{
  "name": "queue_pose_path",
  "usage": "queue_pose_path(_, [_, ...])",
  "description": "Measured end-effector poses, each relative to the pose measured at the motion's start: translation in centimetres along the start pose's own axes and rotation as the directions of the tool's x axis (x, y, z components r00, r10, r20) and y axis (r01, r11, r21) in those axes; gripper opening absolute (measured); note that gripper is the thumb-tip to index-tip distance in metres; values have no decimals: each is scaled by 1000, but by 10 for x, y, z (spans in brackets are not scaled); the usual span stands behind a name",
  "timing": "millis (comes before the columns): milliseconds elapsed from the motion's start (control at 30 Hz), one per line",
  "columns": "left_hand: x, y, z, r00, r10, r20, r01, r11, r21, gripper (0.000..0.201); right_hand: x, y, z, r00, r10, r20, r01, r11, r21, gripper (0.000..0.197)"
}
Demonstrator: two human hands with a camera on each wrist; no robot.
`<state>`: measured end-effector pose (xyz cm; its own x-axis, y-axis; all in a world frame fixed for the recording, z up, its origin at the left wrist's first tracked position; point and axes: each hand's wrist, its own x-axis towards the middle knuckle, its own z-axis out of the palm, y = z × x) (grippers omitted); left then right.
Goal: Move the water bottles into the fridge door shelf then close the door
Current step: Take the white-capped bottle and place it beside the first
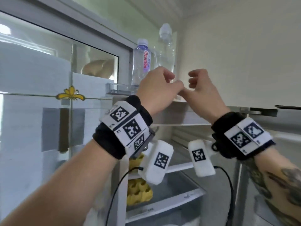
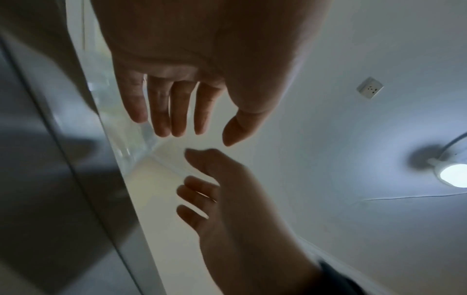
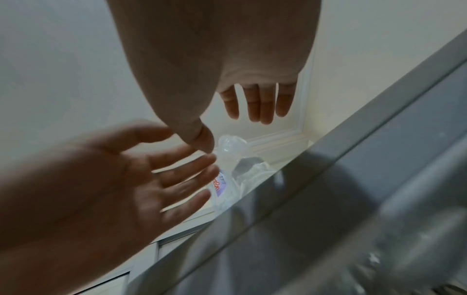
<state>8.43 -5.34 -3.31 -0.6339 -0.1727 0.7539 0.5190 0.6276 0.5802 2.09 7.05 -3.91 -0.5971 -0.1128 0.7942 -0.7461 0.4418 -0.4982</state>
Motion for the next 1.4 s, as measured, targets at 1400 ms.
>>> queue_pose_path(1400, [-110, -10, 297, 898, -158, 411, 260, 944, -205, 73, -255, 199, -172, 831, 180, -526, -350, 904, -244, 56])
